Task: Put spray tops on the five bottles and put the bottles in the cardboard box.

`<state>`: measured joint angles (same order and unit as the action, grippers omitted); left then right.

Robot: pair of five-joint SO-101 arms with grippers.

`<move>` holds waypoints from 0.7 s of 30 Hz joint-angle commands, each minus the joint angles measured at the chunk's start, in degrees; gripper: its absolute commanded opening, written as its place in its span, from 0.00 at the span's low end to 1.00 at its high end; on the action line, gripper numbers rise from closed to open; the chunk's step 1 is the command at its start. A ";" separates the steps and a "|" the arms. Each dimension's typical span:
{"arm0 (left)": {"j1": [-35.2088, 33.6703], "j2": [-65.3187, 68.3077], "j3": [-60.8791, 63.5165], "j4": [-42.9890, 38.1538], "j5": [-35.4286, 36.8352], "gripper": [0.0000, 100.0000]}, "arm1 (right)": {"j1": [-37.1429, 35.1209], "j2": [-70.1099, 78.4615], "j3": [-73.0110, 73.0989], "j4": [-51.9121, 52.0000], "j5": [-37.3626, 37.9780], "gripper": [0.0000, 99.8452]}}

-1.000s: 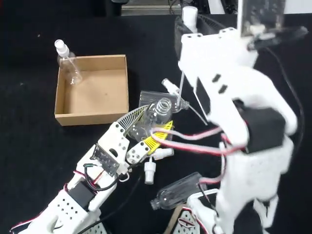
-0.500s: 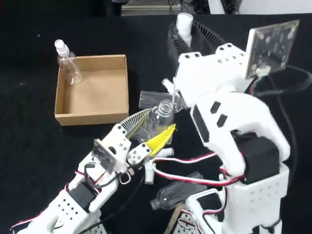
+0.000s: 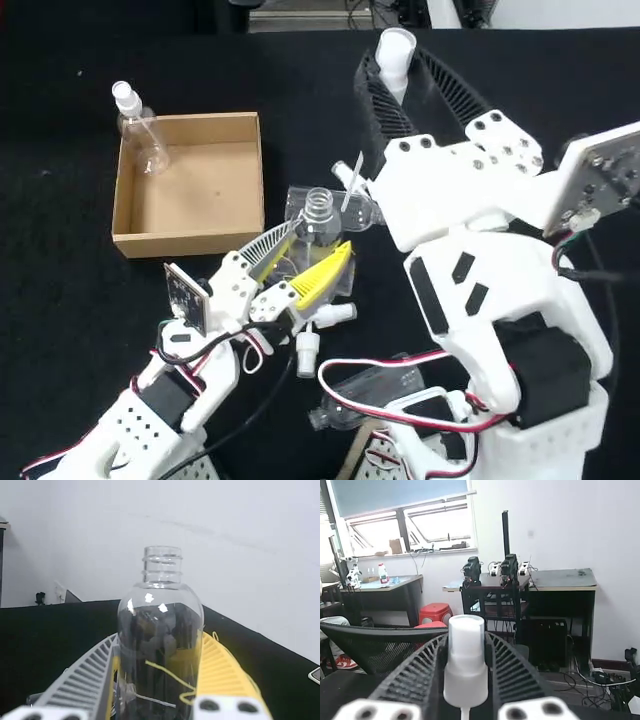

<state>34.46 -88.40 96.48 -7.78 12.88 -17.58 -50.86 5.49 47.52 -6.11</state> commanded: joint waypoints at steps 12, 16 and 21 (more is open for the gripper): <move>-0.48 -0.79 1.36 -2.46 0.44 0.03 | -0.79 4.26 1.98 -6.51 -0.53 0.01; -0.48 -0.79 1.36 -2.64 0.44 0.03 | -0.79 4.35 1.89 -6.59 -0.53 0.01; -0.48 -0.62 1.36 -2.64 0.44 0.03 | -0.79 4.35 2.15 -7.65 -0.53 0.01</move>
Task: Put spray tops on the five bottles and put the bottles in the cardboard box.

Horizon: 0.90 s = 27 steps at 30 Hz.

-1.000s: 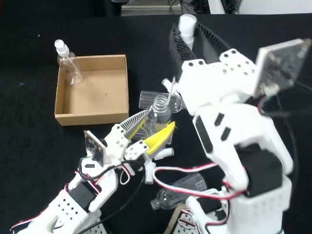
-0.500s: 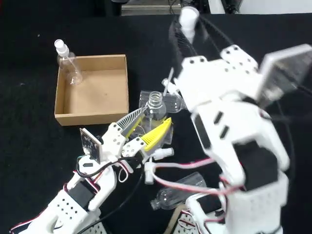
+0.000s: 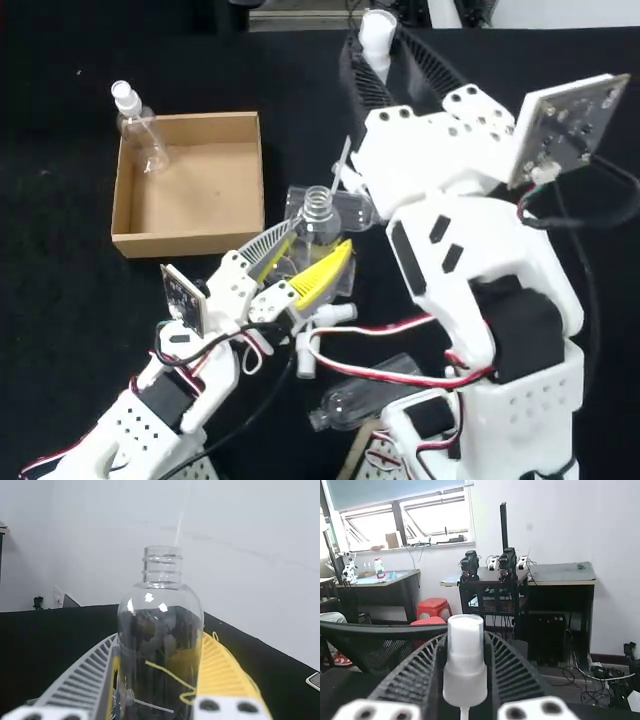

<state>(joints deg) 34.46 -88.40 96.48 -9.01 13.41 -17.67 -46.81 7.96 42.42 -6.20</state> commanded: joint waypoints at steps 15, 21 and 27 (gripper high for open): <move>-0.40 -0.26 1.36 -3.52 -9.14 0.03 | -0.70 0.31 0.31 -2.64 -0.44 0.01; -0.40 -0.26 1.36 -3.52 -7.74 0.03 | -0.79 0.22 0.48 -2.55 -0.44 0.01; -0.40 -0.26 1.36 -3.52 -7.74 0.03 | -4.57 -0.22 0.40 -1.49 -0.18 0.01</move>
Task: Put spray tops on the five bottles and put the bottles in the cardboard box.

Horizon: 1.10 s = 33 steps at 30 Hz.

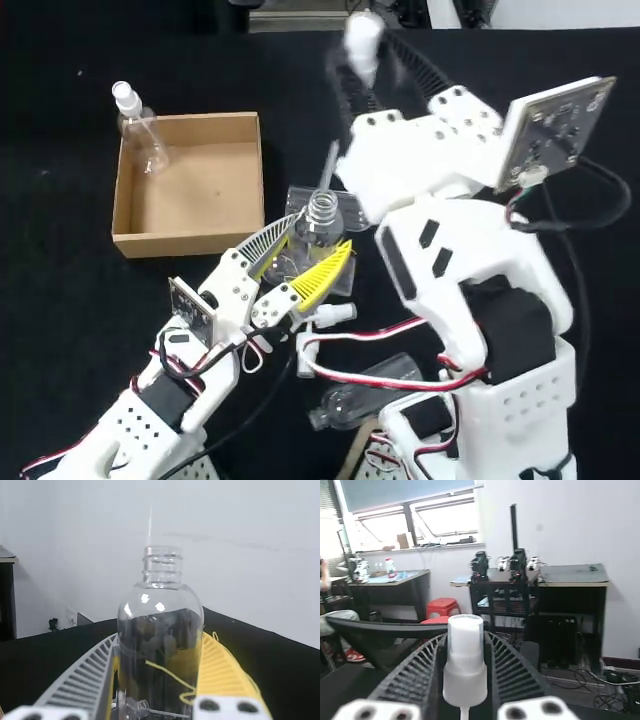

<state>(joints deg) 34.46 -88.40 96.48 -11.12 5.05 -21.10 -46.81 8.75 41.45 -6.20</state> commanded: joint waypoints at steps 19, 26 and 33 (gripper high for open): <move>-0.40 -0.26 1.36 -1.41 0.62 0.03 | 2.37 -5.32 3.03 -4.31 0.00 0.01; -0.40 -0.26 1.36 -1.41 0.62 0.03 | 2.37 -5.32 6.20 -7.82 0.00 0.01; -0.40 -0.26 1.36 -1.41 0.62 0.03 | 2.37 -5.32 6.11 -5.89 0.00 0.01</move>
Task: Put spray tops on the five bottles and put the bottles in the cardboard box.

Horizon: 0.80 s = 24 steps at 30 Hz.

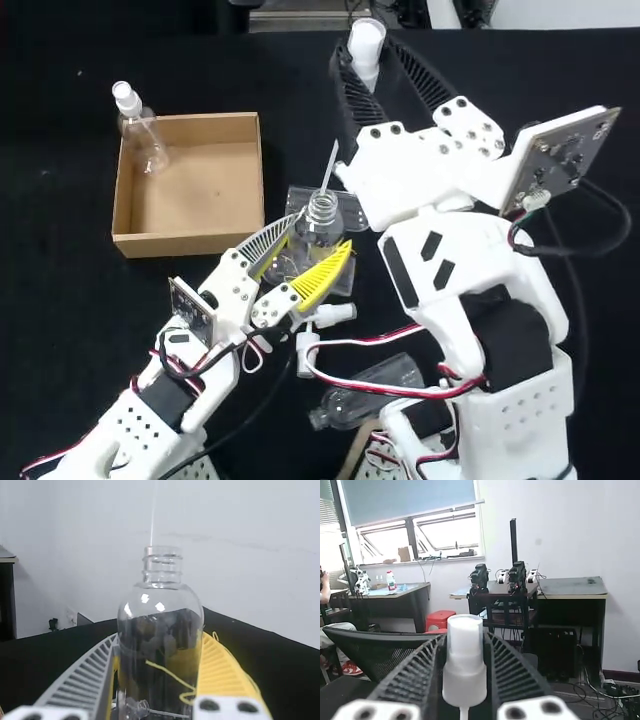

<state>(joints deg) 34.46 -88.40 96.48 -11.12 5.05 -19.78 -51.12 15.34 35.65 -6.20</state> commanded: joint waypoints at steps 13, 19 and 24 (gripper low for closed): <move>-0.40 -0.70 1.36 -1.67 0.62 0.03 | -0.44 -1.80 2.33 12.04 0.09 0.01; -0.40 -0.70 1.36 -1.49 0.62 0.03 | -4.13 -6.55 9.80 13.89 0.00 0.02; -0.40 -0.70 1.36 -1.41 0.62 0.03 | -6.33 -12.44 15.78 14.07 0.00 0.08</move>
<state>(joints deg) 34.46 -88.40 96.48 -11.12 5.14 -24.79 -59.47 29.93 49.45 -6.20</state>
